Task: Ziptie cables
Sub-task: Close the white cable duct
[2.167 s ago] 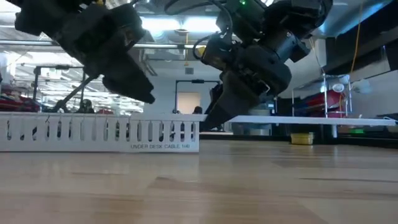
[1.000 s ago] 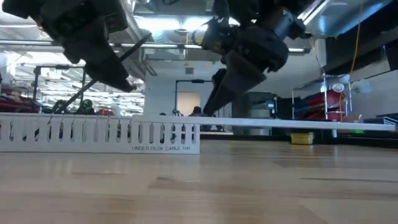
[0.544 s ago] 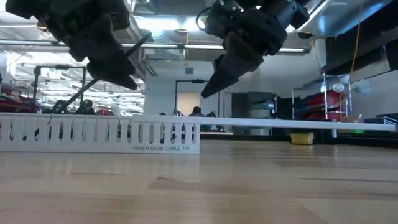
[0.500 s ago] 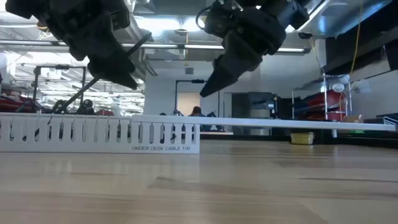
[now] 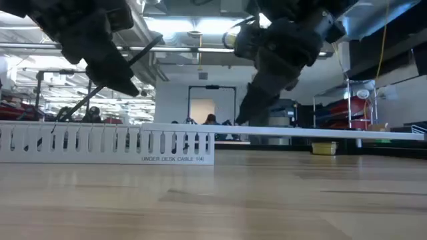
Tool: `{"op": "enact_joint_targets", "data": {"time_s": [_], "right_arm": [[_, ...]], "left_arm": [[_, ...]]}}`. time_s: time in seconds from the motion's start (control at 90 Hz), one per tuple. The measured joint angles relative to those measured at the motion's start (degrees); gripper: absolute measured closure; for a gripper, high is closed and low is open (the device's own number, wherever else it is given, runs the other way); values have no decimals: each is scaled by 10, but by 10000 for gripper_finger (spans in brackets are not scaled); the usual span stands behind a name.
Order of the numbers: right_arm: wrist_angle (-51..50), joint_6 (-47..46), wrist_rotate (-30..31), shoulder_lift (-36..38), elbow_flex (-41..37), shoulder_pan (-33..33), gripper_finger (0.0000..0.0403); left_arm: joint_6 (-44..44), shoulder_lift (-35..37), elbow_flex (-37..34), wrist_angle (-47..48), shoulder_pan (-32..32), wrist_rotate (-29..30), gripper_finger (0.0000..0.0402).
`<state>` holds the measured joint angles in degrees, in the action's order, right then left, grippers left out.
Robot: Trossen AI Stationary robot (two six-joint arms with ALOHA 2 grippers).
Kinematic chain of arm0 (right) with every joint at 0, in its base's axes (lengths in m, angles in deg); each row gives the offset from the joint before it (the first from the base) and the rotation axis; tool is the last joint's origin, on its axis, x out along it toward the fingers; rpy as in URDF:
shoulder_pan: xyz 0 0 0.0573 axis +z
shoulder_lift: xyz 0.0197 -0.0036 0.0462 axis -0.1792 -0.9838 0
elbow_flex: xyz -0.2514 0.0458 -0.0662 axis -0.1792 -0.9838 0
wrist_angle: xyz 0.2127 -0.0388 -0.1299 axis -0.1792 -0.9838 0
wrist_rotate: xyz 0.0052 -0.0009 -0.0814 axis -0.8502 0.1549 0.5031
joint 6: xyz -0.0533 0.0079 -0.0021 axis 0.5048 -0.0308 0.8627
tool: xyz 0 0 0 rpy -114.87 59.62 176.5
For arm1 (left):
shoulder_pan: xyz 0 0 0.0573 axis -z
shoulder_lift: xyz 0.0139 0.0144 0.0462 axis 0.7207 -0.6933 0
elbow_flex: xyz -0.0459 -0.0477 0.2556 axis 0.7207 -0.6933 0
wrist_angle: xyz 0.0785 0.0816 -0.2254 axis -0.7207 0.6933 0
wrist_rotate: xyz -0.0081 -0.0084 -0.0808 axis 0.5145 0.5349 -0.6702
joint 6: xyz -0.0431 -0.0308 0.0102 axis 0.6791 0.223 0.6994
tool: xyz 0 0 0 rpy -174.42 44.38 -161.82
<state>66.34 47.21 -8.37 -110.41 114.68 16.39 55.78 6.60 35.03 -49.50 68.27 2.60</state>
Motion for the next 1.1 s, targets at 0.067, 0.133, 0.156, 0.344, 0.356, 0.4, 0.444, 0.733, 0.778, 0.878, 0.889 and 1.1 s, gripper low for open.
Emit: {"op": "enact_joint_targets", "data": {"time_s": [0.067,0.133,0.156,0.344,0.356,0.4,0.444,0.733,0.778,0.878,0.889,1.1], "right_arm": [[6,2,10,21,-11,0,75],[15,9,19,43,-21,0,75],[23,14,19,48,-24,0,75],[131,63,19,66,-40,0,75],[136,64,18,66,-40,0,75],[160,71,13,66,-43,0,75],[181,79,12,66,-47,0,75],[233,80,10,62,-78,-1,75],[235,80,11,61,-79,-1,75],[253,79,13,62,-78,-1,75],[253,79,13,62,-78,-1,75],[261,79,25,62,-78,-1,75]], "left_arm": [[0,0,0,0,5,8,116],[2,0,0,-1,9,16,116],[3,0,0,-1,11,19,116],[18,0,0,-6,23,32,116],[18,0,0,-6,25,34,116],[19,0,0,-9,31,45,116],[18,0,0,-9,38,63,116],[25,0,-3,-22,73,144,116],[25,0,-3,-24,74,145,116],[25,0,-3,-30,80,145,116],[25,0,-3,-31,80,145,116],[30,0,-3,-32,96,155,116]]}}
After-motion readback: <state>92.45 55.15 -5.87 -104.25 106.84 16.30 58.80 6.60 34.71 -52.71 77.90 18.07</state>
